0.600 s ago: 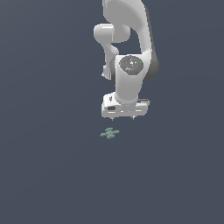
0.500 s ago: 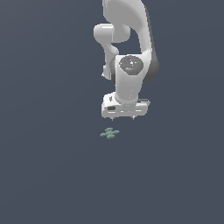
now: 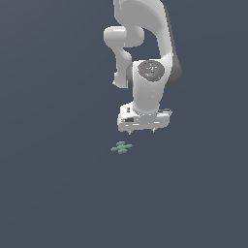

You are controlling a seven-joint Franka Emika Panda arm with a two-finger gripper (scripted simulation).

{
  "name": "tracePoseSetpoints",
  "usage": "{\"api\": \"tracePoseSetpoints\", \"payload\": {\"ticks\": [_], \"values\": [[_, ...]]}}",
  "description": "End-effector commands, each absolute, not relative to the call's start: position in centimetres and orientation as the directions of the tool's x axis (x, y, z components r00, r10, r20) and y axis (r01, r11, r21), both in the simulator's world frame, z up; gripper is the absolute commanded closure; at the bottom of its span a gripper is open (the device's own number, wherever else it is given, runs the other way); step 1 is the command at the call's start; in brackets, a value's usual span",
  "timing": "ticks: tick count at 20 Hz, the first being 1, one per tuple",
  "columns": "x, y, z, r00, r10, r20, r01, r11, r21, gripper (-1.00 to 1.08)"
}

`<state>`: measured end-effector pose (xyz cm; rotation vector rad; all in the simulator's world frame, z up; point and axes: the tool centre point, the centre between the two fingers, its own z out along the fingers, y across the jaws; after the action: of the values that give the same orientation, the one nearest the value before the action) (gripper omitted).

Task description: Pick up the object and move it to a goal position.

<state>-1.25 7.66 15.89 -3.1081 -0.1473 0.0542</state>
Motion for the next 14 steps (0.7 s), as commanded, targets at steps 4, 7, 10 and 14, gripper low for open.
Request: {"api": "tracePoseSetpoints", "payload": {"ticks": [4, 7, 10, 14], "values": [[-1.2, 7.6, 15.8, 0.996, 0.086, -0.033, 0.085, -0.996, -0.032, -0.92], [-1.2, 7.4, 15.5, 0.998, 0.06, -0.033, 0.059, -0.998, -0.032, -0.92], [-1.1, 7.0, 15.0, 0.999, 0.018, -0.032, 0.017, -0.999, -0.031, -0.92], [-1.0, 6.2, 14.1, 0.998, -0.062, -0.032, -0.063, -0.998, -0.029, -0.92]]}}
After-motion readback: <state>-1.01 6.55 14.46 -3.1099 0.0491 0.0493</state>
